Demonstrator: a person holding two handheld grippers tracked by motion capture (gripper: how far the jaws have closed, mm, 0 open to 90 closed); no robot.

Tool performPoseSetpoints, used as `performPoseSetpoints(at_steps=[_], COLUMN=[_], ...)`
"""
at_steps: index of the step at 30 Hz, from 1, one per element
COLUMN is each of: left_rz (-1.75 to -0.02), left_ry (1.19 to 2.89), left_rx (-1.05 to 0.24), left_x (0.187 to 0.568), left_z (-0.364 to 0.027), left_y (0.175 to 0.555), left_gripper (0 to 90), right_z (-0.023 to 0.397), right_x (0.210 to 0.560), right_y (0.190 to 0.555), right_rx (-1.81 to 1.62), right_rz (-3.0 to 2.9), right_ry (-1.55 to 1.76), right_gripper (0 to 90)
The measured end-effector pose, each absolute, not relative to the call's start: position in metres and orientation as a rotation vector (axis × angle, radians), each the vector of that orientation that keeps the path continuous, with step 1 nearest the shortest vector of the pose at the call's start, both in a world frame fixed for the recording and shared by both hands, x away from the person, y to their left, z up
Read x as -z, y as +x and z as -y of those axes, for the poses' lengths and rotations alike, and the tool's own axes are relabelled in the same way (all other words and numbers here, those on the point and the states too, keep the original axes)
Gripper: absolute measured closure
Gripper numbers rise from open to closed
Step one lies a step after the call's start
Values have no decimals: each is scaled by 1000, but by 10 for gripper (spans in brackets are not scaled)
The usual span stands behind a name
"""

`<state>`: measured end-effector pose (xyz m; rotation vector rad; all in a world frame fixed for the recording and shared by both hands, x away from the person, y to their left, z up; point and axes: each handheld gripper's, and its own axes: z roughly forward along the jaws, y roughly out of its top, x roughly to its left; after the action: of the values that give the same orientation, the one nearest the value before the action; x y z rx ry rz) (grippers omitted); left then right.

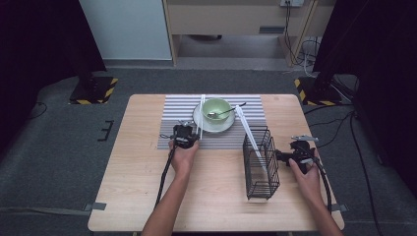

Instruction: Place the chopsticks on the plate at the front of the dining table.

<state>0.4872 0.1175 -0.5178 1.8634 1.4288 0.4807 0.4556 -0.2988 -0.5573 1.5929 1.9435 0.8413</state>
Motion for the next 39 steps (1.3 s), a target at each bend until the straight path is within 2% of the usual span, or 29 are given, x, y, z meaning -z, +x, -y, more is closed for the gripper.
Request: performPoseSetpoints(at_steps=[39], left_rz=[-1396], left_ry=[1847], left_rx=[-479], left_x=[515], left_z=[-112], left_y=[484], left_gripper=[800], right_z=[299], right_x=[557], right_y=[456], right_rx=[-841], right_rz=[-1943], right_ry=[1593], right_gripper=[10])
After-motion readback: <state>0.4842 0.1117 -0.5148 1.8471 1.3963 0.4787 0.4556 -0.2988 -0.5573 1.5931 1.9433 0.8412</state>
